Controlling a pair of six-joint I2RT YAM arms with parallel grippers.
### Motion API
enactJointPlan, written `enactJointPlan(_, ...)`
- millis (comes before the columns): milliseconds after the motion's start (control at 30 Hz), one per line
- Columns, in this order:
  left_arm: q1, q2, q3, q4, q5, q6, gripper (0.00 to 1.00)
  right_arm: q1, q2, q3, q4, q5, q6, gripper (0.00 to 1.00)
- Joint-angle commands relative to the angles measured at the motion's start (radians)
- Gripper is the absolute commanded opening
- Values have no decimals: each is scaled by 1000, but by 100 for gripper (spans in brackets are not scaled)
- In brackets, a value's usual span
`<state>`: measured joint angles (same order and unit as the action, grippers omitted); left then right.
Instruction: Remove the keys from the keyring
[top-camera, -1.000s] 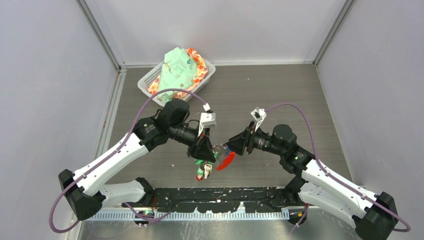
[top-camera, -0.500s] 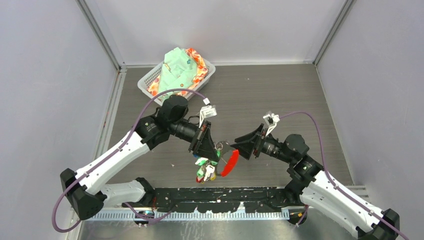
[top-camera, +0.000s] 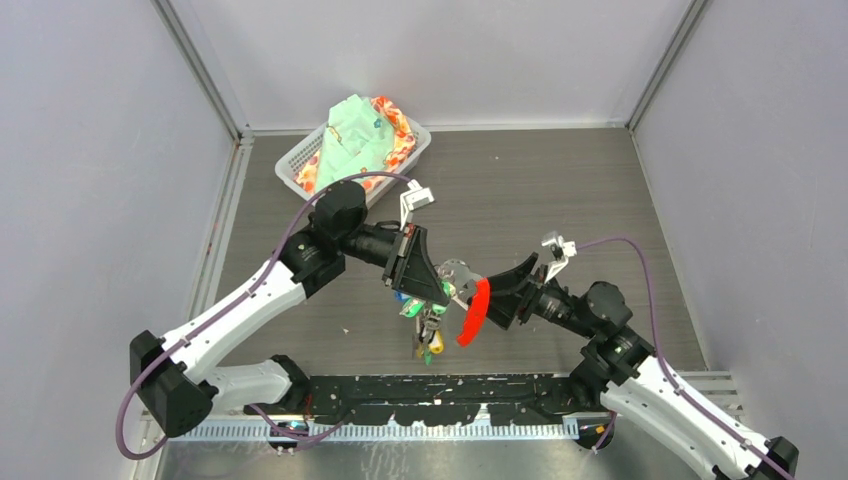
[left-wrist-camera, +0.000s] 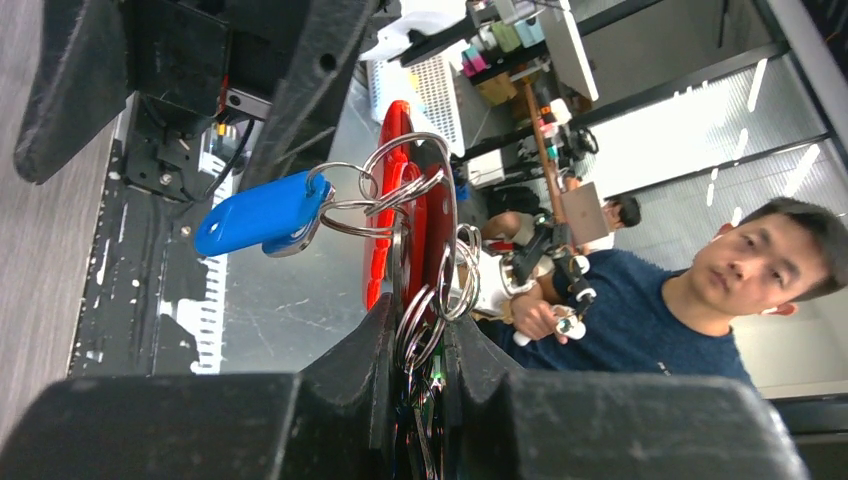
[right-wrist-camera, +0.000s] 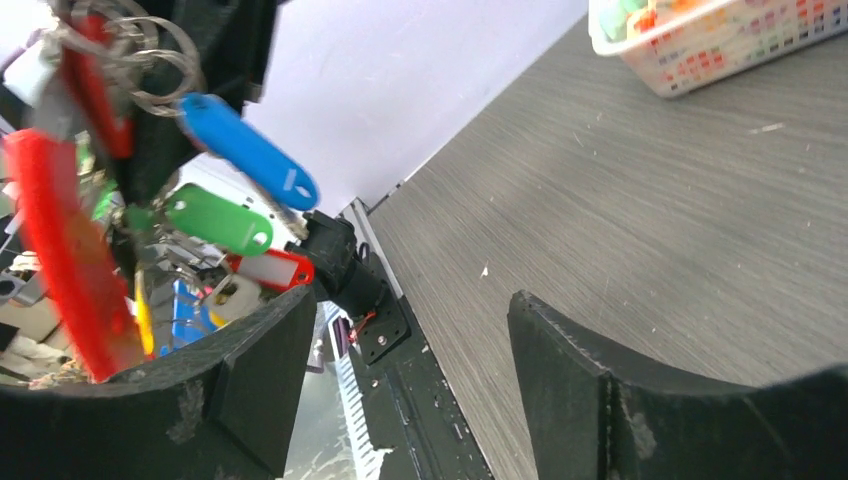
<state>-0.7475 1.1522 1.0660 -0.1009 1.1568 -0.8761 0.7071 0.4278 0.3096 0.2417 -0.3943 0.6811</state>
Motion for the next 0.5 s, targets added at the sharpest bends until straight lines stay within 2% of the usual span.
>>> enactJointPlan(0,19,5,-11,236,65,-176,0,-3,-66,14,-1,-2,-48,79)
enactJointPlan(100,20,20,-4,261,68,-197,0,-3,-101,-9,26,19,-97,86)
enactJointPlan(200,20,28,-3,292,69,-218,0,-3,-116,-37,109,56,-161,89)
enactJointPlan(467,20,50,-5,382,67,-288,0,-1,-1,-148,545,153,-265,89)
